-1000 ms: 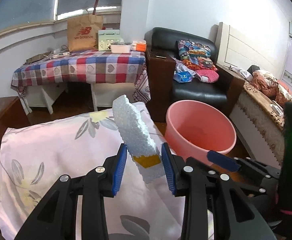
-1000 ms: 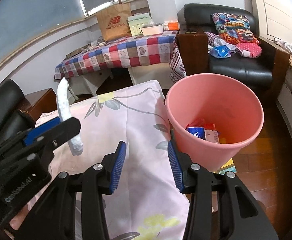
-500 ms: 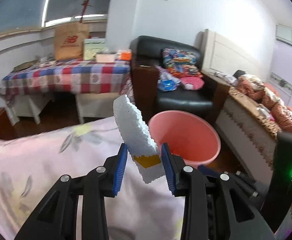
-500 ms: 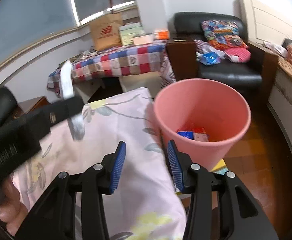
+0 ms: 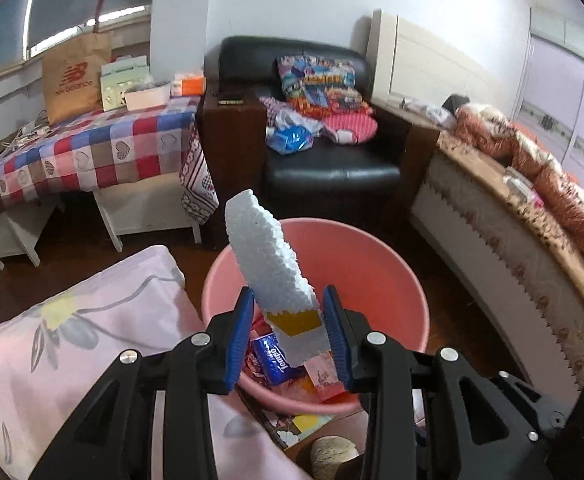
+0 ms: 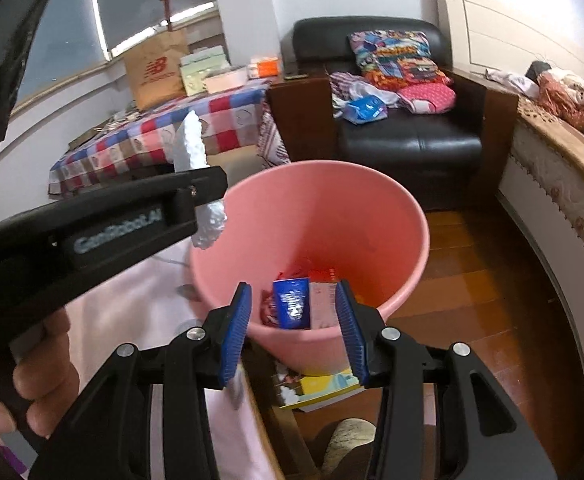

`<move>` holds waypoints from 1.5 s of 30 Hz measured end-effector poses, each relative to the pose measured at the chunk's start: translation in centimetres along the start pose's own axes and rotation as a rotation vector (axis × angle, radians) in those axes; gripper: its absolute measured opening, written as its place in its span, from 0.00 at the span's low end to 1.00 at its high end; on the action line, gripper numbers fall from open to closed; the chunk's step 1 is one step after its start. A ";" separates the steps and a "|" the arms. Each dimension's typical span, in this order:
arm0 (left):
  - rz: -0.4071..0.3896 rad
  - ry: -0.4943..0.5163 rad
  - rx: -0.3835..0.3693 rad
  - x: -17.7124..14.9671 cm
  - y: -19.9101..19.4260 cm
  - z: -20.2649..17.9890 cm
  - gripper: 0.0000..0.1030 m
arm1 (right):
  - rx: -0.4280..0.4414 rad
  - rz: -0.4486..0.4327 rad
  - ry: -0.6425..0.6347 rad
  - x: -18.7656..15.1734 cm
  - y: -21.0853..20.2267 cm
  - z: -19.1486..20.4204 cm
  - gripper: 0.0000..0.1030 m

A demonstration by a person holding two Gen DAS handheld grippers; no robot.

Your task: Collect trash

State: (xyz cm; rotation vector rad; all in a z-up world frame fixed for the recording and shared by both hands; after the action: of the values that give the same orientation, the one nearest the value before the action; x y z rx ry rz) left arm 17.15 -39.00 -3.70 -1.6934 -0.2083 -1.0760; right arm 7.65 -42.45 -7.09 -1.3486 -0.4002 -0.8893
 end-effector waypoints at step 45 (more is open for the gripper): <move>-0.098 -0.140 0.272 -8.4 -14.7 11.1 0.39 | 0.147 -0.016 -0.105 -3.6 -4.0 12.2 0.43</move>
State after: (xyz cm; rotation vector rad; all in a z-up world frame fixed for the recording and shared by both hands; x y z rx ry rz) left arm 9.56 -20.61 -0.17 -1.5244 -0.5099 -0.9532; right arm 5.27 -29.67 -4.28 -1.2613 -0.5480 -0.7892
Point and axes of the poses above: each gripper's, at about its wrist camera, not at the fingertips, and y roughly the way its jaws point, z to its left, x to its top, the point moved 10 cm from there along y, roughly the way its jaws point, and after that the axes turned 6 degrees about x, right-handed, at the moved point
